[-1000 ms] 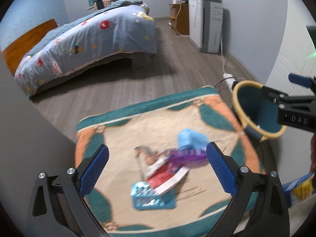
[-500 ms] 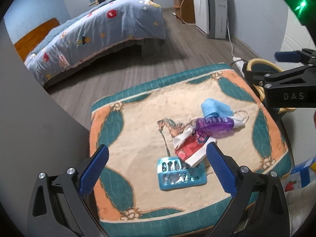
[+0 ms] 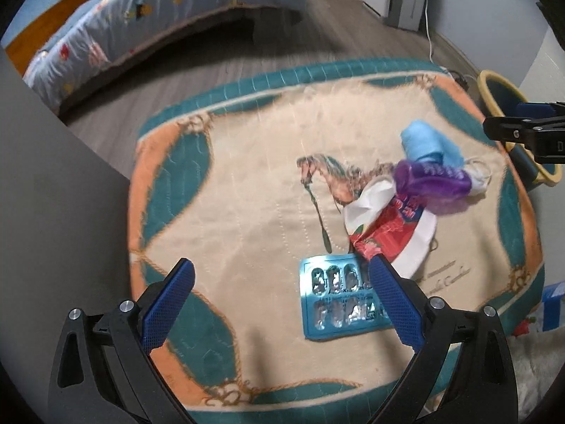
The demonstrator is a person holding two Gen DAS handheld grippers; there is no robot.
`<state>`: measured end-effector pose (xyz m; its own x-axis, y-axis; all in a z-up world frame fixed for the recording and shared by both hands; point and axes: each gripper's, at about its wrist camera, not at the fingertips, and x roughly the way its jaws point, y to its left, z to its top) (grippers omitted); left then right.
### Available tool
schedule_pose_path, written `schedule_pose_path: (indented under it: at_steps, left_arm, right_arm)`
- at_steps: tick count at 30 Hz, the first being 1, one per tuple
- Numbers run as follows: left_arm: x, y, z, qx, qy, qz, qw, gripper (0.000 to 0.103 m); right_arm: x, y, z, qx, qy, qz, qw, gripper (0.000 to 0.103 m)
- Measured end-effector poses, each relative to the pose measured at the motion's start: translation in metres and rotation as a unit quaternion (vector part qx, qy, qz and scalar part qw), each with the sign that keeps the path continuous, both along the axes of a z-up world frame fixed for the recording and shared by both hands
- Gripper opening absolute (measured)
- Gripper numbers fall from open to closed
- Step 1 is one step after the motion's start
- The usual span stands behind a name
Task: Collect trash
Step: 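Grasp the red-white snack wrapper with the left tool while the right tool grasps the purple spray bottle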
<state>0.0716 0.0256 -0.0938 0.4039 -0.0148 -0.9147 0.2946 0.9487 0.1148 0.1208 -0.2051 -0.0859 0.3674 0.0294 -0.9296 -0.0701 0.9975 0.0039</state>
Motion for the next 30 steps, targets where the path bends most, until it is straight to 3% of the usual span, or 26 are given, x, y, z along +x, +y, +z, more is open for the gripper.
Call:
schedule_pose_path:
  at_steps: [2,6,8,9,11,12,14,19,22,30]
  left_arm:
    - [0.003,-0.002,-0.006,-0.012,0.005,0.002,0.9999,0.098]
    - [0.005,-0.015,-0.009,-0.078,0.021,-0.008,0.9967,0.098]
    - [0.005,-0.023,-0.013,-0.082,0.025,-0.02,0.9961,0.098]
    - [0.006,-0.027,-0.015,-0.087,0.027,-0.026,0.9955,0.098]
    - [0.01,-0.031,-0.018,-0.097,0.034,-0.029,0.9943,0.096]
    - [0.012,-0.033,-0.019,-0.099,0.035,-0.027,0.9941,0.095]
    - [0.017,-0.035,-0.022,-0.105,0.04,-0.025,0.9934,0.09]
    - [0.024,-0.035,-0.036,-0.12,0.079,-0.015,0.9895,0.059]
    - [0.023,-0.037,-0.038,-0.124,0.088,-0.019,0.9882,0.046]
    - [0.026,-0.035,-0.037,-0.113,0.077,-0.014,0.9905,0.039]
  right_arm:
    - [0.002,-0.001,-0.009,0.005,0.008,-0.004,1.0,0.097]
    - [0.003,0.0,-0.026,0.013,0.032,0.014,0.999,0.097]
    - [0.002,0.002,-0.03,0.012,0.031,0.031,0.999,0.096]
    - [0.001,0.002,-0.03,0.015,0.03,0.037,0.999,0.093]
    - [0.0,0.004,-0.03,0.03,0.03,0.054,0.998,0.076]
    - [-0.002,0.007,-0.03,0.04,0.031,0.069,0.996,0.073]
    - [-0.005,0.013,-0.028,0.047,0.031,0.093,0.994,0.058]
    - [-0.015,0.037,-0.026,0.06,0.025,0.173,0.983,0.041]
    - [-0.016,0.048,-0.032,0.057,0.032,0.201,0.977,0.036]
    - [-0.009,0.068,-0.042,0.028,0.019,0.221,0.975,0.036]
